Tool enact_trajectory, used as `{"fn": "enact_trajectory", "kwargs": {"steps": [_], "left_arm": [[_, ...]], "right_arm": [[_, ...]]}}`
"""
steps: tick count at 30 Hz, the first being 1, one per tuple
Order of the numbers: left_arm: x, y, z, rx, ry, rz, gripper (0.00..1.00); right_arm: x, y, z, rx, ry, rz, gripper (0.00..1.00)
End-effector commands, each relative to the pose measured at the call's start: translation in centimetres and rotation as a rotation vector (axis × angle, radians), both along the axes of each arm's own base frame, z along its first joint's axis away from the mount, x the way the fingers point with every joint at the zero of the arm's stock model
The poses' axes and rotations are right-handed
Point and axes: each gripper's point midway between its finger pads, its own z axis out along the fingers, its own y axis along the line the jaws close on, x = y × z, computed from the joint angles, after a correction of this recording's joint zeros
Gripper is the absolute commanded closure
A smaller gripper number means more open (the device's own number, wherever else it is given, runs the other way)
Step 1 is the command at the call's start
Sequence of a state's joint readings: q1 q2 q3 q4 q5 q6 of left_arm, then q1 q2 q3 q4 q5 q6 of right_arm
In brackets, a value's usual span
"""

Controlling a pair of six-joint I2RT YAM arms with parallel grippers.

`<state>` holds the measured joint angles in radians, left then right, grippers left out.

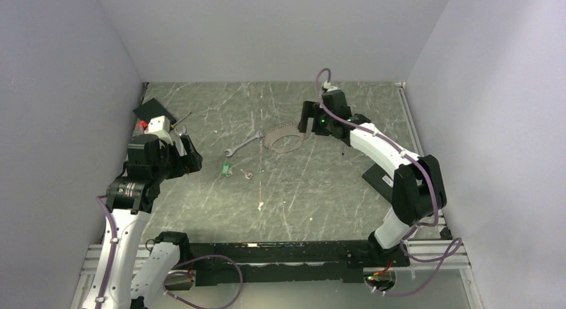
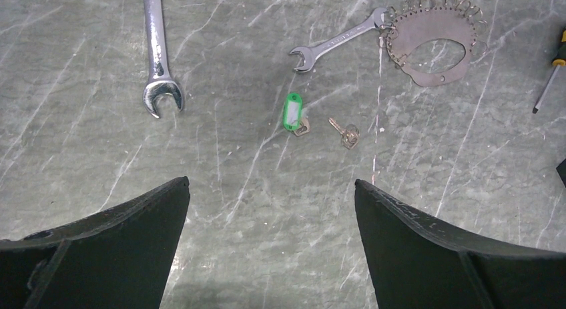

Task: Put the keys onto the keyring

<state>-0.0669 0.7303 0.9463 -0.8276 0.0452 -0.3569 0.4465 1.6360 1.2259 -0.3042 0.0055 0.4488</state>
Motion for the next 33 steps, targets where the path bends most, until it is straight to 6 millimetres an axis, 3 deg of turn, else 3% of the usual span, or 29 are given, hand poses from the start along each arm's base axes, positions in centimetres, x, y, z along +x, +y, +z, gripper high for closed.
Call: {"fn": "enact_trajectory", "kwargs": {"steps": [1,6,10,15,18,22,30,33], "left_arm": [[0.6,0.0,0.1,0.001,-0.021,0.006,0.05],[1.3,-0.3,-1.0,0.015,-0.045,0.001,0.07],[1.8,-1.5,-2.1,0.021,-0.019,-0.049,0.09],[2.5,-4.3,-3.1,-0.085,-0.005,-0.129,0.09],[3.2,-5.7,-3.8,-0.168,-0.023,-0.15,0.19],[4.3,-7.9,-4.7,-0.246,-0.017,-0.167,0.19],[6.3,-12.6,-6.9,-0.078,0.032,-0.315,0.21],[7.8,-14.5,-7.3,-0.001,0.022,-0.379,0.28]], "right_arm": [[0.1,3.1,0.6,-0.045,-0.04,0.049,0.04],[-1.6,4.7,-1.8,-0.136,0.024,0.03,0.04],[-3.4,3.1,-2.2,-0.187,0.051,-0.061,0.04],[-6.4,1.7,-1.7,-0.135,0.028,-0.055,0.04],[-8.2,0.4,-2.1,-0.148,0.027,-0.034,0.04],[-10.5,-0.7,-1.5,-0.109,0.004,-0.014,0.03],[-14.0,-3.2,-0.5,-0.005,-0.062,-0.052,0.04],[-14.9,-3.9,-0.5,0.025,-0.068,-0.082,0.05]]}}
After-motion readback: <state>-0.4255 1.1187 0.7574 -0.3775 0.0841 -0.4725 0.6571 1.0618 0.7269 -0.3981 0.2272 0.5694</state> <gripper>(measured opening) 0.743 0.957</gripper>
